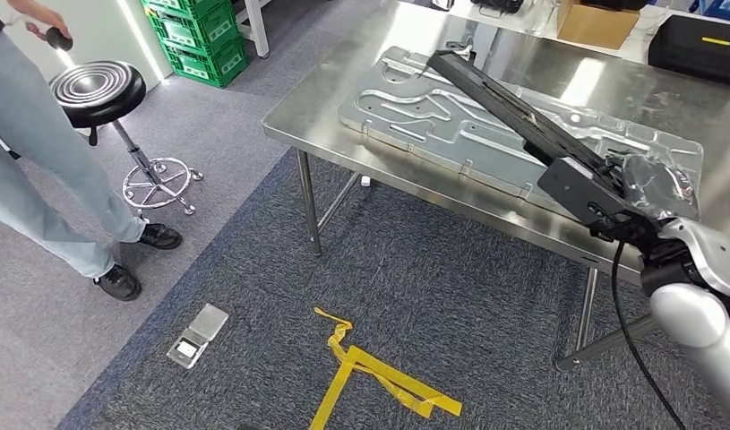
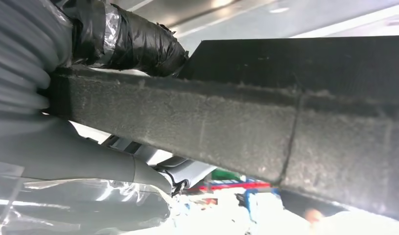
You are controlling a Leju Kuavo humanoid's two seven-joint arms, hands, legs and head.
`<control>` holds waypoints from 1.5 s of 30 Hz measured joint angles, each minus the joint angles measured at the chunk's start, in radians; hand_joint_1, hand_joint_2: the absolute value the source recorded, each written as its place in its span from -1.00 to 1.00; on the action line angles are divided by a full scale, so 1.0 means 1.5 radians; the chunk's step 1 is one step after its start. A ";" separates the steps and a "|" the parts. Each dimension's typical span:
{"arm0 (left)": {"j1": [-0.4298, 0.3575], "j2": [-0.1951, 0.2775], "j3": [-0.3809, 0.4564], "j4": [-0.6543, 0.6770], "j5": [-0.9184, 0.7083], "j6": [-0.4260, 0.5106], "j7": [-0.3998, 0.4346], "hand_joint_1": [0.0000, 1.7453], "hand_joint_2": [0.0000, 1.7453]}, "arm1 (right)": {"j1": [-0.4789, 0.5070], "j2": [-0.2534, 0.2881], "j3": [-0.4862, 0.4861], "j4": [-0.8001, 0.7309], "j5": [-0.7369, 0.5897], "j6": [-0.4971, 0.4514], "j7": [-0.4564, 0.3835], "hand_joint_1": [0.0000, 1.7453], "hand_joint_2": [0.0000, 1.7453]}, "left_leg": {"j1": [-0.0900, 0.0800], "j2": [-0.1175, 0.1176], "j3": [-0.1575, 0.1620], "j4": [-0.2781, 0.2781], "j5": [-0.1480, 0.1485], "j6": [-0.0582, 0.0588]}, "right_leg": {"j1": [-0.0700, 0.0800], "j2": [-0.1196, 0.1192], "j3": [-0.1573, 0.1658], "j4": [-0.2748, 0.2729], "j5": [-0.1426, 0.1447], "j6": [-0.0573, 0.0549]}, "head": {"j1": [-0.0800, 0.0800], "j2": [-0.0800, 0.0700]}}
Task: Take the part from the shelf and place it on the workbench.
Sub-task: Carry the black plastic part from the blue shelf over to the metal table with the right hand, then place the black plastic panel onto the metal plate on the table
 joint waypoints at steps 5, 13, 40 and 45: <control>0.000 -0.004 0.000 0.000 0.000 0.000 0.002 -1.00 1.00 | -0.035 0.025 0.041 -0.010 0.008 0.000 -0.003 1.00 1.00 | 0.000 -0.001 -0.003 0.000 0.002 0.006 | 0.000 -0.001 0.001 -0.008 0.005 0.007 | 0.000 0.000; -0.001 -0.004 0.000 0.000 0.000 0.003 0.006 -1.00 1.00 | -0.129 0.109 0.145 0.017 0.034 0.002 -0.030 1.00 1.00 | 0.000 0.000 -0.004 0.000 0.004 0.008 | 0.000 -0.001 0.000 -0.009 0.007 0.012 | 0.000 0.000; 0.004 -0.003 0.000 0.000 0.007 0.004 0.014 -1.00 1.00 | -0.172 0.209 0.268 0.093 0.030 -0.017 -0.057 1.00 1.00 | -0.001 0.000 -0.006 0.004 0.001 0.013 | -0.001 0.000 0.000 -0.012 0.009 0.017 | 0.000 0.000; 0.004 -0.004 0.001 0.000 0.010 0.003 0.011 -1.00 1.00 | -0.172 0.208 0.269 0.096 0.023 -0.022 -0.061 1.00 1.00 | 0.007 0.013 0.005 -0.011 0.007 0.023 | 0.001 0.003 -0.035 0.058 -0.032 0.026 | 0.001 0.000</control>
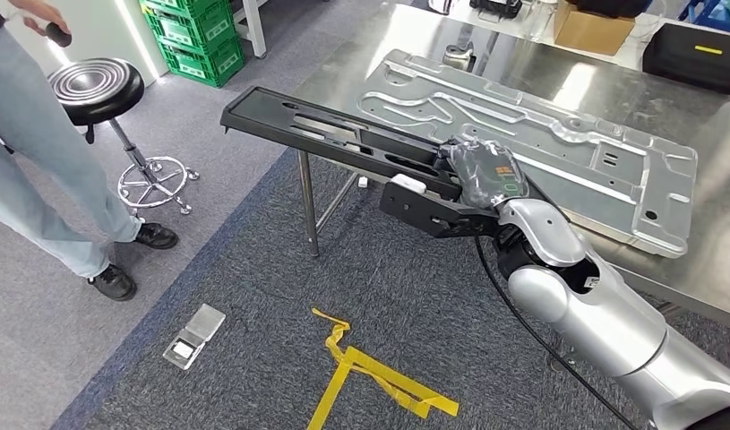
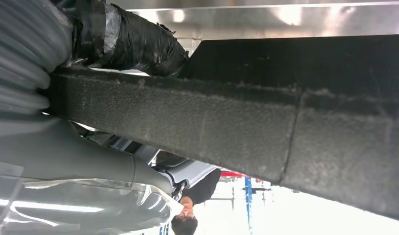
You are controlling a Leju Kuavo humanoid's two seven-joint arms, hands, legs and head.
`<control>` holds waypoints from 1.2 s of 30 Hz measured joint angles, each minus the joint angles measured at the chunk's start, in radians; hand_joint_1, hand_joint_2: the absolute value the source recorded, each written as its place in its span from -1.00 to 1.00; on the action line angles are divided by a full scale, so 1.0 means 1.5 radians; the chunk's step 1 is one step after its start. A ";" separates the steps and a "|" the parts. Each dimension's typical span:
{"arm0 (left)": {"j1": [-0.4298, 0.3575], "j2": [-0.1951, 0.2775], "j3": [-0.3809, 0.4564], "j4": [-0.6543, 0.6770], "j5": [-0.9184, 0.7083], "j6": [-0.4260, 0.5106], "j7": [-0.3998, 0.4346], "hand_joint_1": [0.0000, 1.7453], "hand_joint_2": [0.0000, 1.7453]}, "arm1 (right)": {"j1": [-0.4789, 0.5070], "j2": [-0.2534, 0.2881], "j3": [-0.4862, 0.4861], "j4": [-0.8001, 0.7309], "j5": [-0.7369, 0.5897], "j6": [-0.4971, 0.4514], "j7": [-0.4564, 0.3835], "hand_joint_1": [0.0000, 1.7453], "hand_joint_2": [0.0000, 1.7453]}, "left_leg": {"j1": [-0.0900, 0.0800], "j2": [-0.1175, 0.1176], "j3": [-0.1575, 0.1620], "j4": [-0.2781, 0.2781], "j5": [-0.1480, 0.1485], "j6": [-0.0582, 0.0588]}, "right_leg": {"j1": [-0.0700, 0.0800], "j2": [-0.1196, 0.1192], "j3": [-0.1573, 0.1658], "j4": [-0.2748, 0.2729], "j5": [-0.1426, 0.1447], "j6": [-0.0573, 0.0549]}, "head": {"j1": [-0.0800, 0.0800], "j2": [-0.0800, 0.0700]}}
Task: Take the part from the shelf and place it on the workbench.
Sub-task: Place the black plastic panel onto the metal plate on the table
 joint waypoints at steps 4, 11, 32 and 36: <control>0.000 -0.001 0.000 0.000 0.003 -0.002 0.000 -1.00 1.00 | 0.008 -0.002 0.002 0.002 -0.002 -0.002 -0.001 1.00 1.00 | 0.000 0.013 0.001 0.001 -0.003 0.001 | 0.000 -0.001 -0.071 0.133 -0.039 0.001 | 0.000 0.000; 0.001 -0.002 0.001 0.000 0.005 -0.002 0.001 -1.00 1.00 | 0.010 -0.006 0.001 0.002 -0.002 -0.008 -0.001 1.00 1.00 | -0.005 0.042 0.009 0.005 -0.015 -0.019 | 0.012 -0.034 0.023 -0.068 0.049 -0.025 | -0.001 0.000; 0.003 0.000 0.001 0.000 0.006 -0.007 0.005 -1.00 1.00 | 0.019 -0.016 0.000 -0.005 -0.004 -0.010 -0.003 1.00 1.00 | 0.011 -0.012 0.001 0.016 -0.014 -0.010 | -0.001 0.007 -0.048 0.082 -0.026 -0.001 | 0.001 0.000; 0.006 -0.002 0.001 0.000 0.006 -0.009 0.007 -1.00 1.00 | 0.026 -0.016 0.002 -0.006 0.000 -0.010 -0.004 1.00 1.00 | 0.004 -0.003 0.002 0.016 -0.015 -0.008 | 0.002 -0.001 -0.054 0.099 -0.011 -0.011 | 0.001 0.000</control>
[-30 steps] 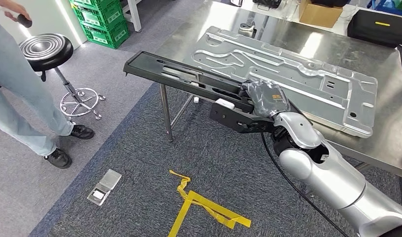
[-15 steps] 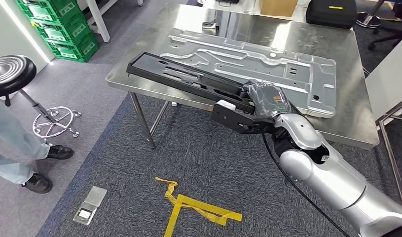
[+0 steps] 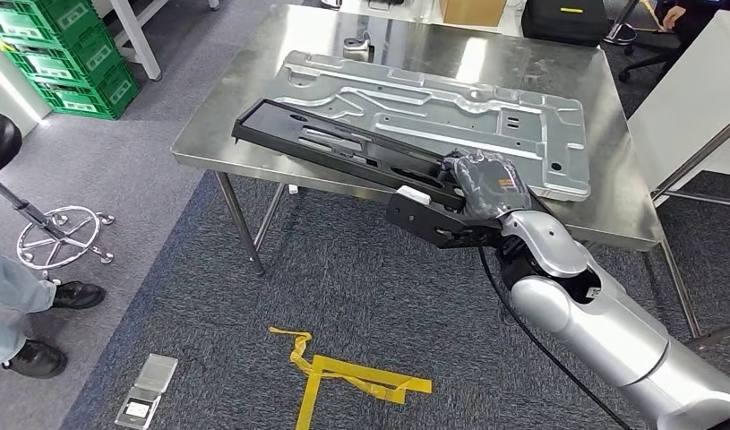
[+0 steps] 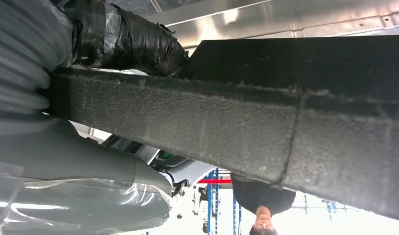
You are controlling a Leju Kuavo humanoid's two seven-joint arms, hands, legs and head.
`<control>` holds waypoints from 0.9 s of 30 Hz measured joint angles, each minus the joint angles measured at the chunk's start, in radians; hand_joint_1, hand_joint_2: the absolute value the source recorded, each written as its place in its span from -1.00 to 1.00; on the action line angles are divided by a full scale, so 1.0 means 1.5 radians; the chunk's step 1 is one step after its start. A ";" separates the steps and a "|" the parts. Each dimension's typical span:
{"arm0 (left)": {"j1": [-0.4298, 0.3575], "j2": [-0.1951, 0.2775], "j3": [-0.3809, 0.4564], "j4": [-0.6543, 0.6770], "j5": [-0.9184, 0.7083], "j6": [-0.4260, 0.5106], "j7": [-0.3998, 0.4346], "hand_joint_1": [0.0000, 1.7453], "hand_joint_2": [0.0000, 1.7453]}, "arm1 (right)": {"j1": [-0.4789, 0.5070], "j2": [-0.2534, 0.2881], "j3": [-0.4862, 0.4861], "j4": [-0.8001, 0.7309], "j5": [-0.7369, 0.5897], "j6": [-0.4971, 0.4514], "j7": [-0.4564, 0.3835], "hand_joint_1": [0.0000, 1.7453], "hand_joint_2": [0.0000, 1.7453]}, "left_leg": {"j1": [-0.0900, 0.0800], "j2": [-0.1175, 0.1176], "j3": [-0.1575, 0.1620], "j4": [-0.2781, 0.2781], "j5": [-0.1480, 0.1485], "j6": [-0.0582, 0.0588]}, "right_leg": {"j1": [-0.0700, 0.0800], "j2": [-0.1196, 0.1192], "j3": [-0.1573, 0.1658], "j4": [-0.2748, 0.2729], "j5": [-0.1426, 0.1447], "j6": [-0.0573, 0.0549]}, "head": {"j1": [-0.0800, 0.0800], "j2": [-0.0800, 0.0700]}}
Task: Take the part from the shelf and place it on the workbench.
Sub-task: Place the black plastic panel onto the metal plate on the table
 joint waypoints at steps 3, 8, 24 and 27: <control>-0.002 -0.004 0.000 0.000 0.000 -0.002 0.002 -1.00 1.00 | -0.004 0.001 0.000 -0.003 0.003 0.000 -0.005 1.00 1.00 | -0.006 0.003 0.000 0.001 -0.001 -0.002 | 0.009 -0.010 0.071 -0.138 0.049 -0.018 | -0.001 0.000; -0.001 -0.003 0.000 0.001 0.000 -0.003 0.003 -1.00 1.00 | -0.003 0.003 0.001 -0.005 0.004 -0.001 -0.008 1.00 1.00 | -0.008 0.006 -0.001 0.001 -0.002 0.001 | 0.012 -0.011 0.084 -0.163 0.053 -0.010 | -0.002 0.000; -0.001 -0.001 0.000 0.001 0.000 -0.001 0.002 -1.00 1.00 | -0.003 0.012 0.001 -0.009 0.014 -0.001 -0.014 1.00 1.00 | -0.010 0.008 0.001 -0.005 0.000 -0.001 | 0.010 -0.011 0.086 -0.167 0.056 -0.010 | -0.002 0.000; -0.002 -0.001 0.000 0.001 0.000 0.000 -0.001 -1.00 1.00 | -0.006 0.013 0.000 -0.015 0.015 -0.003 -0.014 1.00 1.00 | -0.006 0.009 0.013 -0.024 0.008 0.007 | 0.010 -0.008 0.084 -0.162 0.049 -0.002 | -0.001 0.000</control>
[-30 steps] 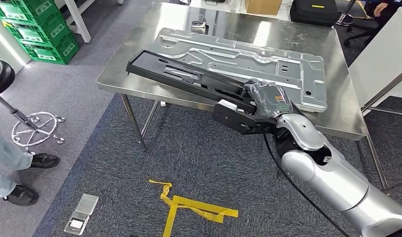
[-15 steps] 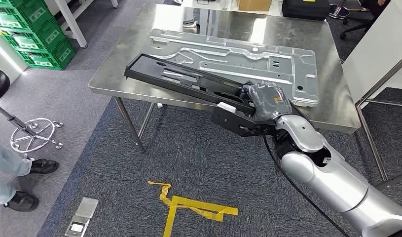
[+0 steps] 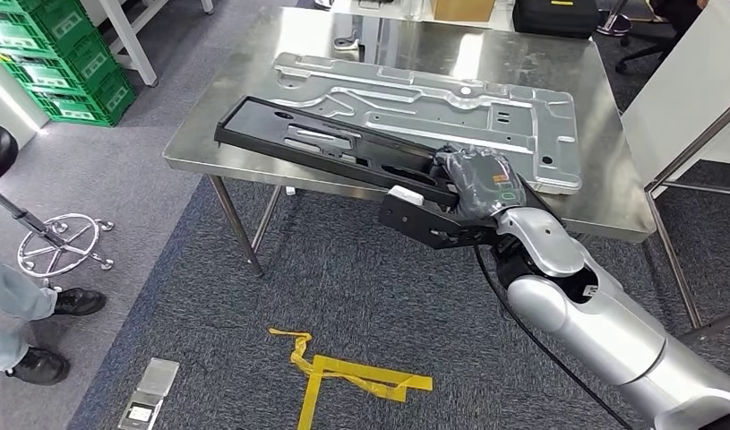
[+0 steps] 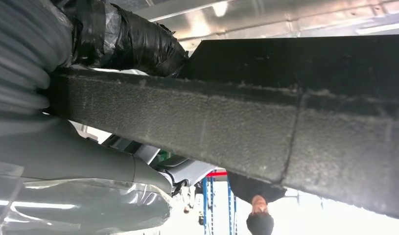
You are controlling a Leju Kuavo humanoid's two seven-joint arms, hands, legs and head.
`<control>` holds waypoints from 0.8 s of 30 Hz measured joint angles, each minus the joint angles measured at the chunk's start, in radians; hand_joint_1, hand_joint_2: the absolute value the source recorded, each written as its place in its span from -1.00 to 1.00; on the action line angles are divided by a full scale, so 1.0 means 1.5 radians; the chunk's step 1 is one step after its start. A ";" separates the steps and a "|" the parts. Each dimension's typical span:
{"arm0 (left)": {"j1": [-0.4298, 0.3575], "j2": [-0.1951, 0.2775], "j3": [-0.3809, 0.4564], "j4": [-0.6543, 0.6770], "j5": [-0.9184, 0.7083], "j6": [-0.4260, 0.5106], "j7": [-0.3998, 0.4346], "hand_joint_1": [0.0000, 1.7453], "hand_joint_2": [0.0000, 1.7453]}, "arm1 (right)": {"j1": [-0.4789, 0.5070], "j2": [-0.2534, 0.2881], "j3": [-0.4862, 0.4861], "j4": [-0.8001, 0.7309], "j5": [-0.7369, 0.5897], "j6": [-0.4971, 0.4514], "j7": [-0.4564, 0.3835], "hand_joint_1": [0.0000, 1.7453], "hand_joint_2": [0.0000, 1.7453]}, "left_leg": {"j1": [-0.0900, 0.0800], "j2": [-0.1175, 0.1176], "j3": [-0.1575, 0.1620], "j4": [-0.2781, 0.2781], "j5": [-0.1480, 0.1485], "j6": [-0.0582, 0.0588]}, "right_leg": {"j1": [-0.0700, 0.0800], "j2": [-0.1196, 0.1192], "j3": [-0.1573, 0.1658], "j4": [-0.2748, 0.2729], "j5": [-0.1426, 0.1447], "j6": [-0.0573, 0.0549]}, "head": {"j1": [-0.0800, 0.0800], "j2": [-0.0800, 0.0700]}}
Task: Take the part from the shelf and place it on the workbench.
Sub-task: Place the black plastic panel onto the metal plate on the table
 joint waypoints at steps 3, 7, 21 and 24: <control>-0.002 -0.002 0.000 0.000 0.000 0.000 -0.003 -1.00 1.00 | -0.005 0.001 0.000 -0.005 0.003 -0.004 -0.002 1.00 1.00 | 0.005 0.003 0.007 -0.010 0.004 0.002 | -0.004 0.003 -0.057 0.118 -0.056 0.007 | 0.002 0.000; 0.000 -0.004 0.000 0.000 0.000 0.000 -0.005 -1.00 1.00 | -0.001 0.001 0.002 -0.009 0.005 -0.004 -0.003 1.00 1.00 | 0.009 0.002 0.009 -0.005 -0.003 -0.004 | -0.012 0.003 -0.079 0.147 -0.040 0.014 | 0.002 0.000; 0.000 0.003 0.000 0.000 0.002 0.000 -0.007 -1.00 1.00 | -0.008 0.011 0.003 -0.019 0.005 -0.005 -0.006 1.00 1.00 | 0.012 -0.001 -0.111 0.217 -0.081 -0.043 | -0.011 0.010 0.030 -0.010 -0.012 -0.024 | -0.005 0.000; 0.000 0.005 0.000 0.000 0.003 -0.001 -0.007 -1.00 1.00 | -0.010 0.014 0.003 -0.019 0.005 -0.005 -0.006 1.00 1.00 | 0.011 -0.004 -0.072 0.103 0.004 -0.036 | -0.010 0.014 0.050 -0.010 -0.028 -0.019 | -0.005 0.000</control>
